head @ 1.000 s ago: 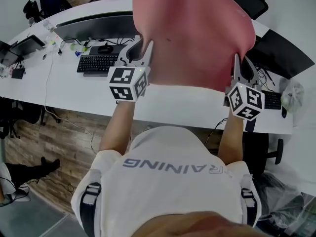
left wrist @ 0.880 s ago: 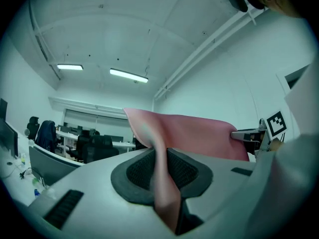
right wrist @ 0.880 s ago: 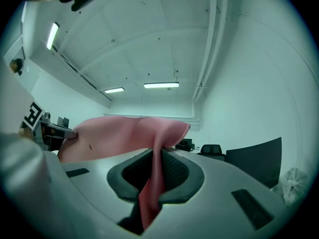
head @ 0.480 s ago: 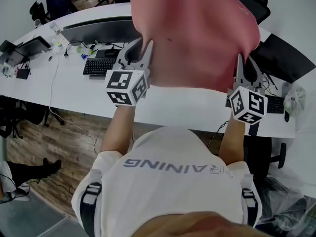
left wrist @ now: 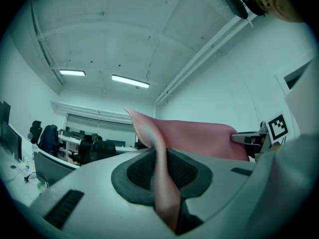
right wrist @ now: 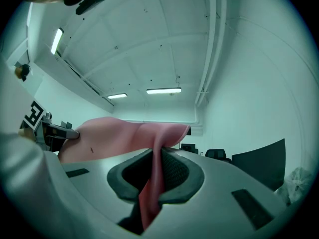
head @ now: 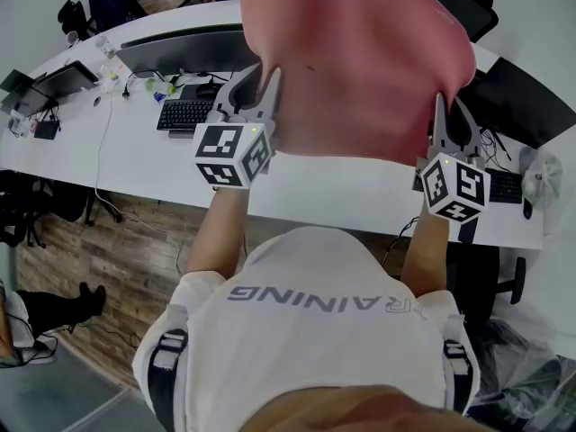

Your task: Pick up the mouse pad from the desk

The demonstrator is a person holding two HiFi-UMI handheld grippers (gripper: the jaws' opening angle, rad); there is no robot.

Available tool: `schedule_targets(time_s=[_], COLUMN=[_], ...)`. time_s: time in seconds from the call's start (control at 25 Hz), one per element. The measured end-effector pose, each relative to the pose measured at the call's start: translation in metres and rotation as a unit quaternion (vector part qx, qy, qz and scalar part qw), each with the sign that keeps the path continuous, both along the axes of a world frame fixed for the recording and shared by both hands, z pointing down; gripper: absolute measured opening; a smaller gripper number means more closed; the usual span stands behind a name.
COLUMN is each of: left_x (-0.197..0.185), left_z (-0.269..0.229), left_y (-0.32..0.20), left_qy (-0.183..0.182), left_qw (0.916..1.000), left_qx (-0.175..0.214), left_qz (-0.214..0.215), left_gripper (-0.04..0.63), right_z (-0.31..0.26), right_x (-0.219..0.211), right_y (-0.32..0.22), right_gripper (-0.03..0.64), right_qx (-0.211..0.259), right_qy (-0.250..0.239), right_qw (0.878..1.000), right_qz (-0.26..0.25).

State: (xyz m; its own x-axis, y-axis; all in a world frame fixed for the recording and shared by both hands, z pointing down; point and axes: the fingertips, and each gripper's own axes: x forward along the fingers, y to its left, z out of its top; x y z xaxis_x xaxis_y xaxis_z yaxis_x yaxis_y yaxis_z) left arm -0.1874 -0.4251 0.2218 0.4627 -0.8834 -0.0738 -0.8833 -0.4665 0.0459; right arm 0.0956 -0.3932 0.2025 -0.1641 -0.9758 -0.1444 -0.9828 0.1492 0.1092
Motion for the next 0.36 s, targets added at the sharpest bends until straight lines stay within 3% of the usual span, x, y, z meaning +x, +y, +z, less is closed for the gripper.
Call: schedule_targets(time_s=[0.36], left_x=[0.0006], left_z=[-0.0004], left_y=[0.0053], left_qy=[0.003], left_qw=[1.0000], left_qx=[0.001], left_qz=[0.001], left_gripper=[0.094], right_z=[-0.0033], right_x=[0.0005], right_y=[0.0093], right_gripper=[0.061], right_qx=[0.012], right_qy=[-0.005], right_qw=[1.000], right_qz=[0.001])
